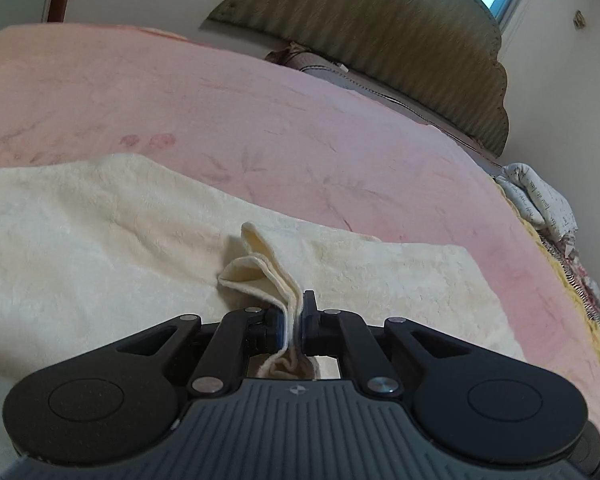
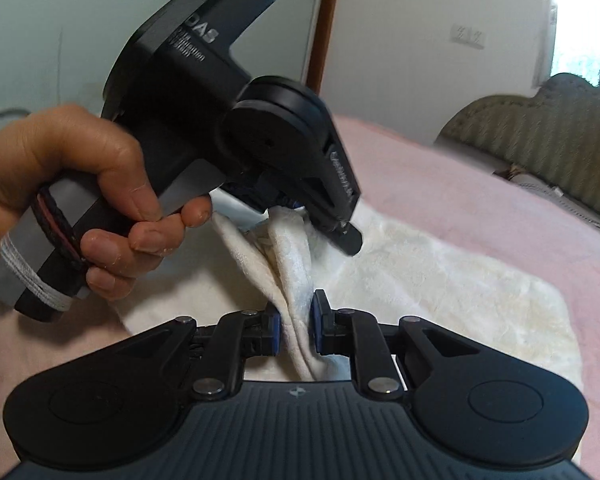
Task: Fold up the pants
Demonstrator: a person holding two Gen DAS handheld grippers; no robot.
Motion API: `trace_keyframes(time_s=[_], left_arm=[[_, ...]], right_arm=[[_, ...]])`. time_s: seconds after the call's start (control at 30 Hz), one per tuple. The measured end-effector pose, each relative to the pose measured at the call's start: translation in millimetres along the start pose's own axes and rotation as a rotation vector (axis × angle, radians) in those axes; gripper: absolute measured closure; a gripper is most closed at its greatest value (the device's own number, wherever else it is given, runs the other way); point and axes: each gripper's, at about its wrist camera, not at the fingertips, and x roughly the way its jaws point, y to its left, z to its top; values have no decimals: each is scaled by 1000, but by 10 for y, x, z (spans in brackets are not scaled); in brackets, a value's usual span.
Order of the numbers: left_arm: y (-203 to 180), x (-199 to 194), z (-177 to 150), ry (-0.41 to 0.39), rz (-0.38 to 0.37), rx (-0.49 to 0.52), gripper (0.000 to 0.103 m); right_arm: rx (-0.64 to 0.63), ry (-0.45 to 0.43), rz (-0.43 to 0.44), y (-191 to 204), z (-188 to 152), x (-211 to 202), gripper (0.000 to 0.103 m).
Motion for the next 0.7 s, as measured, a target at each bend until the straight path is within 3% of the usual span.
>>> trace_keyframes(time_s=[0.13, 0.23, 0.37, 0.47, 0.5, 0.6, 0.67, 0.7], left_arm=[[-84, -78, -52, -27, 24, 58, 96], [-98, -53, -58, -26, 28, 57, 94], [-164, 11, -85, -40, 59, 74, 89], [-181, 18, -106, -45, 76, 99, 82], [-177, 0, -106, -43, 79, 100, 79], [-149, -97, -83, -49, 93, 73, 70], [-149, -154, -74, -57, 91, 77, 71], [-152, -157, -77, -53, 93, 86, 70]], right_arm=[[14, 47, 92, -160, 77, -159, 82], [77, 11, 143, -517, 134, -467, 82], [209, -13, -59, -1072, 129, -549, 82], [284, 147, -168, -1386, -27, -235, 82], [262, 178, -177, -1382, -98, -187, 82], [272, 142, -222, -1240, -152, -341, 81], [248, 94, -242, -1092, -86, -419, 81], [249, 70, -213, -1035, -66, -463, 81]])
